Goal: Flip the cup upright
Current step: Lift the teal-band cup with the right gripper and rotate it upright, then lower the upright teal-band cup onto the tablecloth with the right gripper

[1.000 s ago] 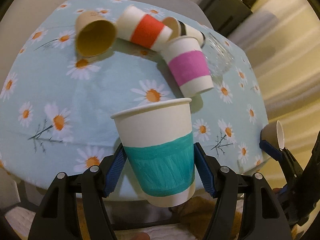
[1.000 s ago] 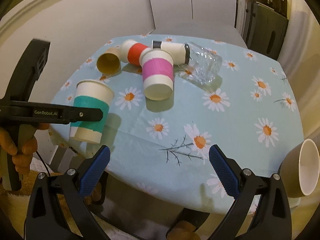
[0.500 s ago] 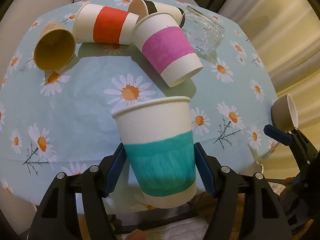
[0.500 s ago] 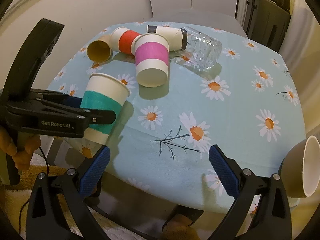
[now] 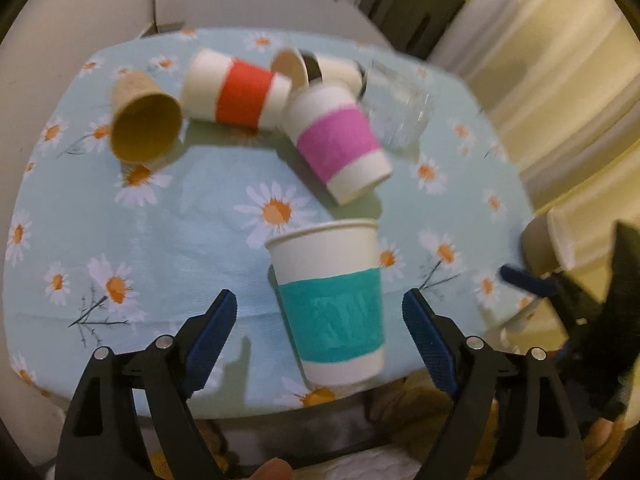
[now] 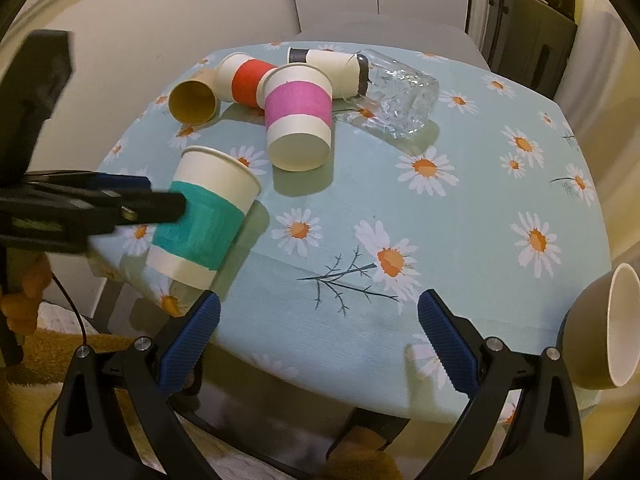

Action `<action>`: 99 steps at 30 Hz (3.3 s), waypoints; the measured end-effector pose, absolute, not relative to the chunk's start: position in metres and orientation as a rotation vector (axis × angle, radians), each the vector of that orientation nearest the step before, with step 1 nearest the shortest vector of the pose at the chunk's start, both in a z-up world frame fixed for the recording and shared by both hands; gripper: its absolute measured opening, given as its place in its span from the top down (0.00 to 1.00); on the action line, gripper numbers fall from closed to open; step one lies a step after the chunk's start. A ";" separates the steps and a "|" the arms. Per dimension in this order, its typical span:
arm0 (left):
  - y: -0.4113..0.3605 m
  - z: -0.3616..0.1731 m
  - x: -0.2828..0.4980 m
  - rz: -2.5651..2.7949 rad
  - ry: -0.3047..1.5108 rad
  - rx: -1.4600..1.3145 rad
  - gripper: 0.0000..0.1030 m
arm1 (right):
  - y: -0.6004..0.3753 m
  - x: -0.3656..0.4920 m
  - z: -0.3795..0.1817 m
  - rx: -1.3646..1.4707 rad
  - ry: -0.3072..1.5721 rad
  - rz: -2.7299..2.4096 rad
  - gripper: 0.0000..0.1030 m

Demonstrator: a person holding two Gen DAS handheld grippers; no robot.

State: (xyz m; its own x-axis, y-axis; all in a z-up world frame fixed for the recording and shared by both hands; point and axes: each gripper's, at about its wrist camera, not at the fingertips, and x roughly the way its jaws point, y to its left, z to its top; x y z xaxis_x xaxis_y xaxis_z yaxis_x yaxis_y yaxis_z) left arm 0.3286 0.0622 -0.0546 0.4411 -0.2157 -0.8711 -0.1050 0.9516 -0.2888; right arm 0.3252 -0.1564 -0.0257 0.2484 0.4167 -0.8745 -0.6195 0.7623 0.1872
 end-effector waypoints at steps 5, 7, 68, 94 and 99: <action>0.085 -0.033 0.289 0.013 0.965 -0.343 0.20 | -0.151 0.336 -0.014 -0.031 1.166 0.764 0.05; 0.091 -0.036 0.278 0.018 0.946 -0.364 0.20 | -0.144 0.343 -0.009 0.013 1.185 0.758 0.05; 0.165 -0.070 0.254 -0.030 0.931 -0.638 0.20 | -0.073 0.296 0.036 -0.104 0.819 0.682 0.34; 0.162 -0.082 0.268 0.012 0.945 -0.625 0.20 | -0.093 0.240 -0.023 -0.097 0.313 0.397 0.34; 0.161 -0.083 0.270 0.020 0.947 -0.618 0.20 | -0.081 0.234 -0.044 -0.170 0.282 0.396 0.34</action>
